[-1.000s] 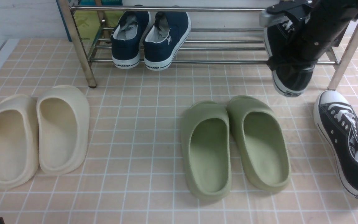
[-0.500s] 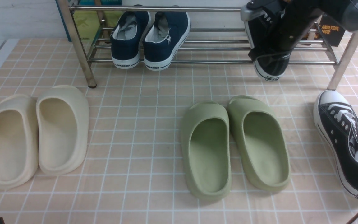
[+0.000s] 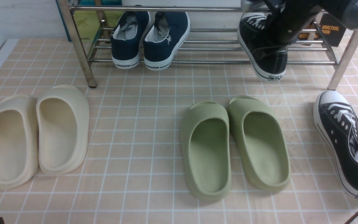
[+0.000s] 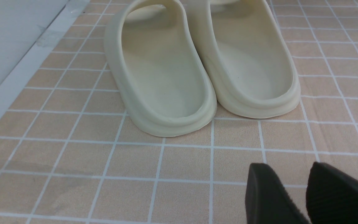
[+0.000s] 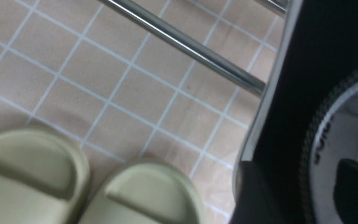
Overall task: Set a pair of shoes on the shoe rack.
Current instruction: Use the right arm to put a shoe into the shoe rack, then use the right arm to grab the shoe closest to it
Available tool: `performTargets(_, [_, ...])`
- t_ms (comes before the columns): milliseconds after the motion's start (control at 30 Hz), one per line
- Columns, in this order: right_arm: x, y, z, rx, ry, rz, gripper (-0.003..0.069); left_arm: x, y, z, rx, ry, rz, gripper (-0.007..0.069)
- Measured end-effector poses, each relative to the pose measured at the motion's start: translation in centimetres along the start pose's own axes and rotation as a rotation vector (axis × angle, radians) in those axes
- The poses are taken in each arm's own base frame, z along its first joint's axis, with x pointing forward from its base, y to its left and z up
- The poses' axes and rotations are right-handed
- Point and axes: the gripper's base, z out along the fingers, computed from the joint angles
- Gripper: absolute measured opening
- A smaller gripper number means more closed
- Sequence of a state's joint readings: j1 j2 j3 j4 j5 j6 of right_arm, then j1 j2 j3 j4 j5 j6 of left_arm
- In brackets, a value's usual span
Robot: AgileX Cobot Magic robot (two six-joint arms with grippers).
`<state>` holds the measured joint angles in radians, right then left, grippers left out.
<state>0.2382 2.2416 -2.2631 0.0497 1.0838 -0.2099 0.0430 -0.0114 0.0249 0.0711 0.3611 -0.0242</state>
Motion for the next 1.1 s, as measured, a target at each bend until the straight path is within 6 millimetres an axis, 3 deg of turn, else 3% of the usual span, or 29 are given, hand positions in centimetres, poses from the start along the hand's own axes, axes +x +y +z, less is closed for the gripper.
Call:
performTargets(100, [0.1, 0.1, -2.4, -0.001, 0.031, 0.040, 0.0477, 0.0, 0.0, 0.0, 0.000, 0.000, 0.000, 0.0237])
performTargets(200, [0.1, 0.2, -5.5, -0.004, 0.043, 0.049, 0.0482, 0.0, 0.0, 0.0, 0.000, 0.000, 0.000, 0.0237])
performTargets(333, [0.4, 0.5, -9.9, 0.004, 0.000, 0.051, 0.0432, 0.0, 0.0, 0.0, 0.000, 0.000, 0.000, 0.0237])
performTargets(433, [2.4, 1.0, -13.7, 0.003, 0.005, 0.053, 0.0360, 0.0, 0.0, 0.0, 0.000, 0.000, 0.000, 0.0237])
performTargets(500, [4.4, 1.4, -15.3, 0.004, 0.037, 0.052, 0.0307, 0.0, 0.0, 0.0, 0.000, 0.000, 0.000, 0.0237])
performTargets(533, [4.6, 1.5, -15.0, 0.002, 0.050, 0.053, 0.0301, 0.0, 0.0, 0.0, 0.000, 0.000, 0.000, 0.0237])
performTargets(567, [6.5, 1.7, -16.3, 0.012, 0.077, 0.048, 0.0256, 0.0, 0.0, 0.0, 0.000, 0.000, 0.000, 0.0237])
performTargets(700, [10.6, 2.4, -16.9, 0.010, 0.167, 0.055, 0.0211, 0.0, 0.0, 0.0, 0.000, 0.000, 0.000, 0.0237])
performTargets(800, [14.2, 3.0, -15.9, 0.006, 0.270, 0.095, 0.0230, 0.0, 0.0, 0.0, 0.000, 0.000, 0.000, 0.0237])
performTargets(867, [15.5, 3.1, -15.0, 0.014, 0.318, 0.106, 0.0253, 0.0, 0.0, 0.0, 0.000, 0.000, 0.000, 0.0237])
performTargets(967, [18.9, 3.0, -12.1, 0.071, 0.410, 0.130, 0.0348, 0.0, 0.0, 0.0, 0.000, 0.000, 0.000, 0.0237])
performTargets(1100, [21.5, 2.9, -9.4, 0.125, 0.422, 0.133, 0.0428, 0.0, 0.0, 0.0, 0.000, 0.000, 0.000, 0.0237])
